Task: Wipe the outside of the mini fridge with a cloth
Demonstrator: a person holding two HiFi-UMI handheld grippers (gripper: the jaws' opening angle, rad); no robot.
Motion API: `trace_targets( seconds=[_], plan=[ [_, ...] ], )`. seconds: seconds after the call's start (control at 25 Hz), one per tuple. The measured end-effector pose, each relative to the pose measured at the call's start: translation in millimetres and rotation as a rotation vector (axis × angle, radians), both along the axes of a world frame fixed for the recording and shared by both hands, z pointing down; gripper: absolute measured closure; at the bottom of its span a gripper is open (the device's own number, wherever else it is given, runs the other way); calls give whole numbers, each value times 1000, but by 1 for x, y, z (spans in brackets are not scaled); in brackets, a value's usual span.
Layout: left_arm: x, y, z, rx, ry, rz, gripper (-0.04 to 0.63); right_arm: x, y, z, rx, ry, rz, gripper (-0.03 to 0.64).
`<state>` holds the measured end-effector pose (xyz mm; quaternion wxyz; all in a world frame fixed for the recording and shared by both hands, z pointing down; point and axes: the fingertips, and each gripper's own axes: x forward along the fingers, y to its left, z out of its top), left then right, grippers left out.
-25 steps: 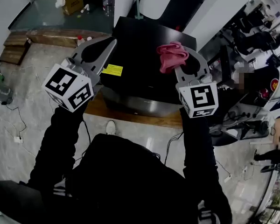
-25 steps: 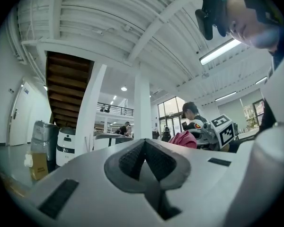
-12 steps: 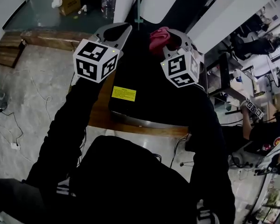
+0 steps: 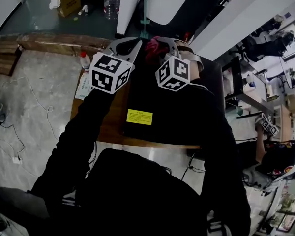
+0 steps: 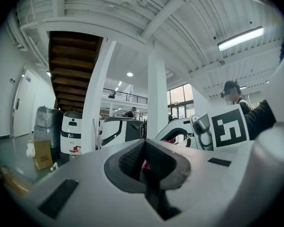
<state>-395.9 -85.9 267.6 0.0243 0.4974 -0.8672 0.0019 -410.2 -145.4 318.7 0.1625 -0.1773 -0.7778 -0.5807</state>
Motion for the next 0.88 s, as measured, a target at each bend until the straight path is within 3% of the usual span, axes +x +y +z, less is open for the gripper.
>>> trace_targets(
  seconds=[0.4,0.56,0.88],
  plan=[
    [8,11,7,-22,17,-22,589,2,16,22,89,101,-65,543],
    [26,-1,6,-69,24,-34,589,11,-8,25,93,122,-31,543],
    [89,-32,-27,-85,-23,-40,589,55,-75,22,92,143,29,541]
  ],
)
